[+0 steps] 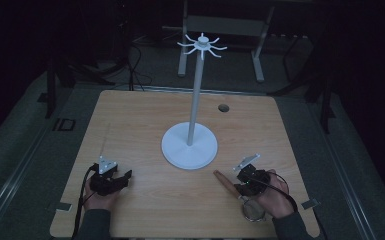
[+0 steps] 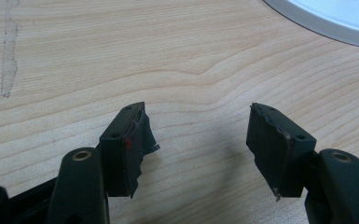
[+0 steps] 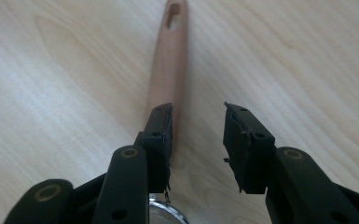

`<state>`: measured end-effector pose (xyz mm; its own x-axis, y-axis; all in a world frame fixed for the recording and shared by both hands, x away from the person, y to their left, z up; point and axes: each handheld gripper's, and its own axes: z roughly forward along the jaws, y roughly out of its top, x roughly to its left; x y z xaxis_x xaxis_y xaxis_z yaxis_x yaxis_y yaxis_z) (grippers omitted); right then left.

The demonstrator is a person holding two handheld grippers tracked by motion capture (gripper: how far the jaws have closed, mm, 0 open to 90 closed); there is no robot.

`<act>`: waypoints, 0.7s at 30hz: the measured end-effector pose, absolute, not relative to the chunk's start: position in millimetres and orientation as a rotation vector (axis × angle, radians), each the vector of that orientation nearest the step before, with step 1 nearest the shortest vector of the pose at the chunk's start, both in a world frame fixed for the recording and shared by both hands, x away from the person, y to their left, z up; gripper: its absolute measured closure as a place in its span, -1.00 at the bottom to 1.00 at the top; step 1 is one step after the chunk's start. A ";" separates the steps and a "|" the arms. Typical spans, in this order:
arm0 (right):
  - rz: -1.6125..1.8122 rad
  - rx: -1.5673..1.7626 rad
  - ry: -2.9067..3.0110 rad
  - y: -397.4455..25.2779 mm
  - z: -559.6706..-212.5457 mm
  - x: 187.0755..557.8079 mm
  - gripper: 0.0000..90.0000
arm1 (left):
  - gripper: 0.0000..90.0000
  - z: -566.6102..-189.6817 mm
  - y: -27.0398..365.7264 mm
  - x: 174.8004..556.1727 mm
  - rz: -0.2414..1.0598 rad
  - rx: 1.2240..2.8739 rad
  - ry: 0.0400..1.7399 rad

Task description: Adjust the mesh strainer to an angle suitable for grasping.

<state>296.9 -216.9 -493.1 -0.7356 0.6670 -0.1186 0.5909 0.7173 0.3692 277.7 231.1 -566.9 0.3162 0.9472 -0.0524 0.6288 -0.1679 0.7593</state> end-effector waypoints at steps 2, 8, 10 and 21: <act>0.435 0.988 2.702 -213.7 -495.2 294.0 0.33 | -0.14 -566.9 231.1 277.7 0.583 1.888 1.395; 0.362 0.970 2.760 -205.5 -503.2 289.8 0.30 | -0.14 -566.9 231.1 277.7 0.582 1.889 1.394; 0.334 0.980 2.770 -204.9 -507.1 291.6 0.32 | -0.14 -566.9 231.1 277.6 0.583 1.889 1.393; 0.251 1.095 2.815 -206.1 -516.1 303.4 0.36 | -0.14 -566.9 231.0 277.6 0.582 1.887 1.395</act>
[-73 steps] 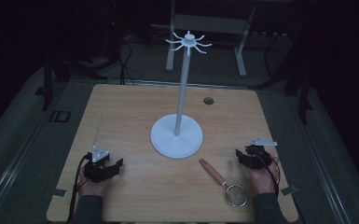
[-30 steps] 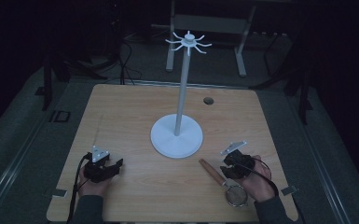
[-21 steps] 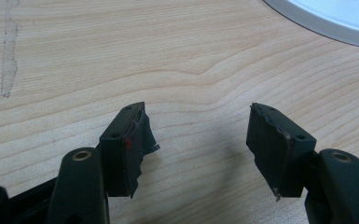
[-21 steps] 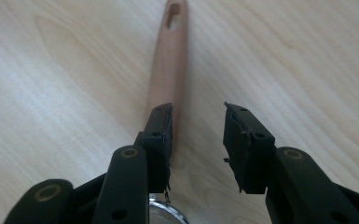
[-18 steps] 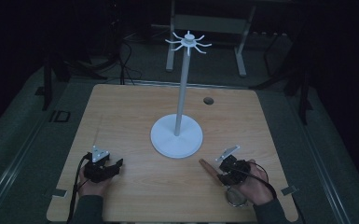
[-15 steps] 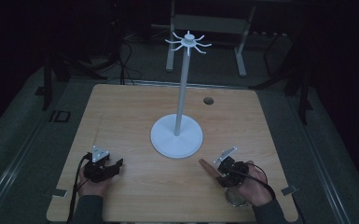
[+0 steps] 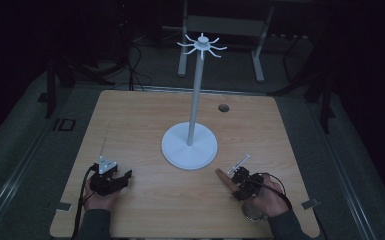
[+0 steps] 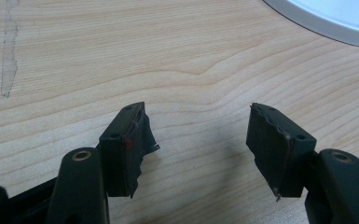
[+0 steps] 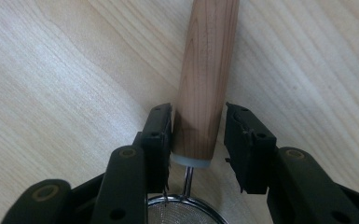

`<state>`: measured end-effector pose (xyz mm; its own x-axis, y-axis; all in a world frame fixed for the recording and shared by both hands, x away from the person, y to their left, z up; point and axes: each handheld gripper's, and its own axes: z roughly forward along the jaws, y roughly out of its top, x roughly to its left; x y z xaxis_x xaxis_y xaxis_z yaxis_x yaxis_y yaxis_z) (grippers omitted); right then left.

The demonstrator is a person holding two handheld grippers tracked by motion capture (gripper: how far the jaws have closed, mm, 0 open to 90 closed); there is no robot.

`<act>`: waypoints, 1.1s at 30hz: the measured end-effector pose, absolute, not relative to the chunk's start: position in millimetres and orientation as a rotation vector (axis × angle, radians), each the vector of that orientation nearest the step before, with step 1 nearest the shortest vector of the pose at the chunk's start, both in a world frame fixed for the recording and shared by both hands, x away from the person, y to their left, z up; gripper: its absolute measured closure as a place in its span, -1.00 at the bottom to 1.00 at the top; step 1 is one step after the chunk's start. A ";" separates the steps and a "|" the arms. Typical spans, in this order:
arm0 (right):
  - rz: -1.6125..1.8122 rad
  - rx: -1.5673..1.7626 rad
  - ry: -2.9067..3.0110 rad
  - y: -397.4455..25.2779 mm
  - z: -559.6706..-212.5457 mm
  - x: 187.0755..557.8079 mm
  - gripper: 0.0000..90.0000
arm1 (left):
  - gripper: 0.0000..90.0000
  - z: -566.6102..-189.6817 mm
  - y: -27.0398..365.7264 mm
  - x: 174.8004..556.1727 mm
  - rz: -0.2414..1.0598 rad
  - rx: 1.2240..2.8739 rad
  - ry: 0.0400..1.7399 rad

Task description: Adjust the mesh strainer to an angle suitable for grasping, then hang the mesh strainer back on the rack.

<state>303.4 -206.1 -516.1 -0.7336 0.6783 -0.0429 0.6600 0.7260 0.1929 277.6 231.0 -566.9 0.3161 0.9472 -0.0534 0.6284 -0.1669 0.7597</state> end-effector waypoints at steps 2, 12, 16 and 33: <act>0.237 1.109 2.830 -207.1 -518.1 304.8 0.37 | -0.14 -566.9 231.2 277.7 0.582 1.889 1.394; 0.254 1.128 2.834 -207.4 -520.0 307.4 0.53 | -0.14 -566.9 231.5 278.0 0.580 1.887 1.397; 0.270 1.124 2.823 -207.8 -518.3 306.4 0.53 | -0.14 -566.9 231.3 277.9 0.579 1.886 1.397; 0.364 1.145 2.776 -210.1 -509.3 304.8 0.54 | -0.14 -567.0 231.3 278.0 0.580 1.887 1.398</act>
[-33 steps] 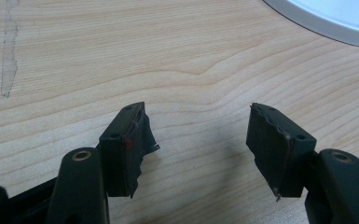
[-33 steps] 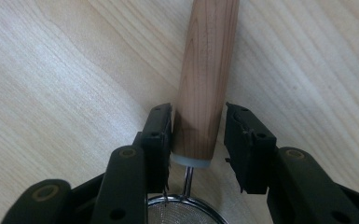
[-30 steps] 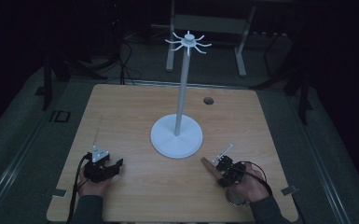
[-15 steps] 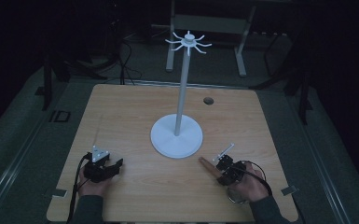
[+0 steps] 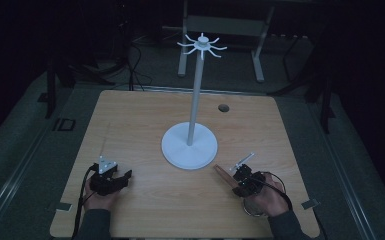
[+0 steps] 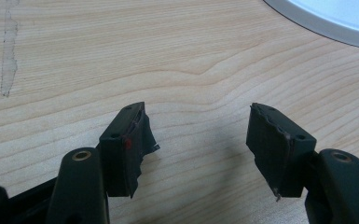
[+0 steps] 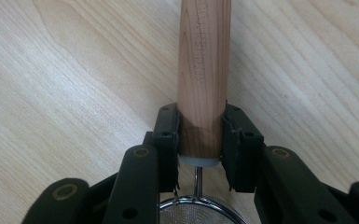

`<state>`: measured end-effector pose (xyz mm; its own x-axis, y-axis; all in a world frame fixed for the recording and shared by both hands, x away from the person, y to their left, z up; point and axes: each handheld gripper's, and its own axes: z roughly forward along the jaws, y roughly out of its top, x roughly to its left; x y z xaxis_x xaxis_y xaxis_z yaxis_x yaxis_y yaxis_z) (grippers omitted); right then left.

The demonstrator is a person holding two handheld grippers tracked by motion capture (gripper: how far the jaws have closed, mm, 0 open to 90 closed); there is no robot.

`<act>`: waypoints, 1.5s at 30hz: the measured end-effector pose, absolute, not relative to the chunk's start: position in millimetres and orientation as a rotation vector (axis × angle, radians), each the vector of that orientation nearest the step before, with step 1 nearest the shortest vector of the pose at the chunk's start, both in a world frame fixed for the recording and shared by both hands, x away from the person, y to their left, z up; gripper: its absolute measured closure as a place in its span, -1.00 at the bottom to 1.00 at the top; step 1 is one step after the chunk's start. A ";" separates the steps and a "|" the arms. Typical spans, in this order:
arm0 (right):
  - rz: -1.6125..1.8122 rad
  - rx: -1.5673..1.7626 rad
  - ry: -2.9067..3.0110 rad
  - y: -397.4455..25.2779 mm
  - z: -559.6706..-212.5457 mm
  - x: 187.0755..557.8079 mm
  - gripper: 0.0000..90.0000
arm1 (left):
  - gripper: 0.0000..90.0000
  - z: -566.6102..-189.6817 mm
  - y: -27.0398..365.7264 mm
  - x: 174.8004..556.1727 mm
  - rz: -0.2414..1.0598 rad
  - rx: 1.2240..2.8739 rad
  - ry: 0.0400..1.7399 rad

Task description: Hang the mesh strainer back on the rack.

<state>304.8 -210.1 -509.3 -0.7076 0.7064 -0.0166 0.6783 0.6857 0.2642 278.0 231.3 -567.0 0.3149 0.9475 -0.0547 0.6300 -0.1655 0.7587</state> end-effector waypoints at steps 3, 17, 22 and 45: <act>0.384 1.149 2.762 -210.6 -506.6 305.0 0.54 | -0.14 -567.0 231.0 278.0 0.581 1.887 1.397; 0.550 1.180 2.680 -216.6 -497.0 309.3 0.54 | -0.14 -567.0 231.0 278.0 0.582 1.888 1.397; 0.572 1.183 2.658 -217.2 -494.2 309.4 0.54 | -0.14 -566.9 231.0 277.9 0.582 1.890 1.397; 0.789 1.174 2.506 -215.6 -473.6 309.2 0.54 | -0.14 -567.0 231.1 277.9 0.580 1.887 1.398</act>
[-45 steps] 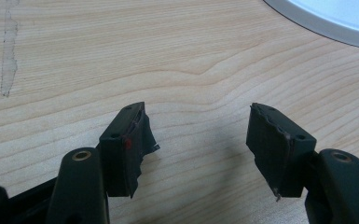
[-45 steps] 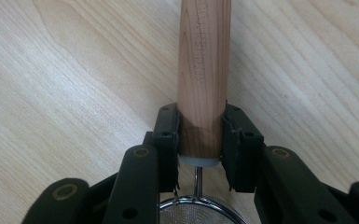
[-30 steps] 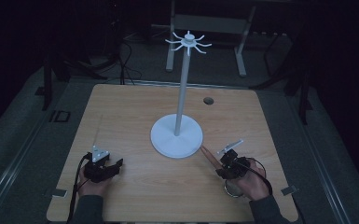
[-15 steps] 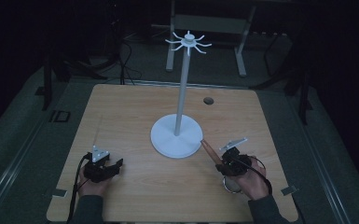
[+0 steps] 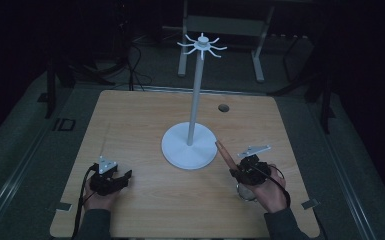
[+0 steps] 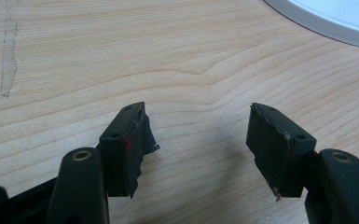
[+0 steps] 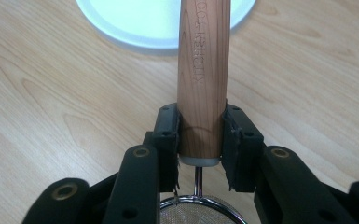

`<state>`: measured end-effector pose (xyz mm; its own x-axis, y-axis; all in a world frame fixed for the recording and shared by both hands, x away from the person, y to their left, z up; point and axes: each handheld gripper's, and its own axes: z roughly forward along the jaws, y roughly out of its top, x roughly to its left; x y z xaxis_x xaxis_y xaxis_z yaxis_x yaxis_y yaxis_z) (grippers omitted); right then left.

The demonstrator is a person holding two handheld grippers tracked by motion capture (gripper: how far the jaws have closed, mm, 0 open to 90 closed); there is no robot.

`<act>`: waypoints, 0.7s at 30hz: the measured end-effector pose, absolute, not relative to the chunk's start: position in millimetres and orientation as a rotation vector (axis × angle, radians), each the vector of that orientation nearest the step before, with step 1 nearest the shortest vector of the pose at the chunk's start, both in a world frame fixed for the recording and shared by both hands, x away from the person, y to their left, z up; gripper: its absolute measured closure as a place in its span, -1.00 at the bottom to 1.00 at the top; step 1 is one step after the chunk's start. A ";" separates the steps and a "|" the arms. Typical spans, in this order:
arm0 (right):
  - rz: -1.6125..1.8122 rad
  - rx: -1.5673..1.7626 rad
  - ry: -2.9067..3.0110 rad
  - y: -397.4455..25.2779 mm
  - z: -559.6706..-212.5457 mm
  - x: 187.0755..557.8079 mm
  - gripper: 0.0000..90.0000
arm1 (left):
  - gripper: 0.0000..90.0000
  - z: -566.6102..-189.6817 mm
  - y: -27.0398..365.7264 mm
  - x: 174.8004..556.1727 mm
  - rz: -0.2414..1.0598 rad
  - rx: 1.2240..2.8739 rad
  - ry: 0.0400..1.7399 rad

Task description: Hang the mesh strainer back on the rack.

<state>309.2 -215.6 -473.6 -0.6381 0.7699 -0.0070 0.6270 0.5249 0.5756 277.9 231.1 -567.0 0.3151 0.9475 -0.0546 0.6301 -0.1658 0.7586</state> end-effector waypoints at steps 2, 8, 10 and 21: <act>0.807 1.167 2.499 -213.7 -471.3 309.5 0.54 | -0.14 -567.0 231.0 277.9 0.581 1.887 1.398; 0.833 1.165 2.483 -208.5 -468.2 310.8 0.54 | -0.14 -567.0 231.1 277.9 0.580 1.886 1.398; 0.841 1.159 2.479 -206.8 -467.3 311.2 0.54 | -0.14 -567.0 231.2 277.9 0.580 1.886 1.398; 0.904 1.141 2.435 -197.4 -458.2 312.5 0.54 | -0.14 -566.9 231.5 277.9 0.580 1.886 1.396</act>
<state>312.5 -197.4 -458.2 -0.6377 0.7703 -0.0067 0.5791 0.4851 0.6553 277.9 231.5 -566.9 0.3160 0.9471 -0.0551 0.6290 -0.1657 0.7596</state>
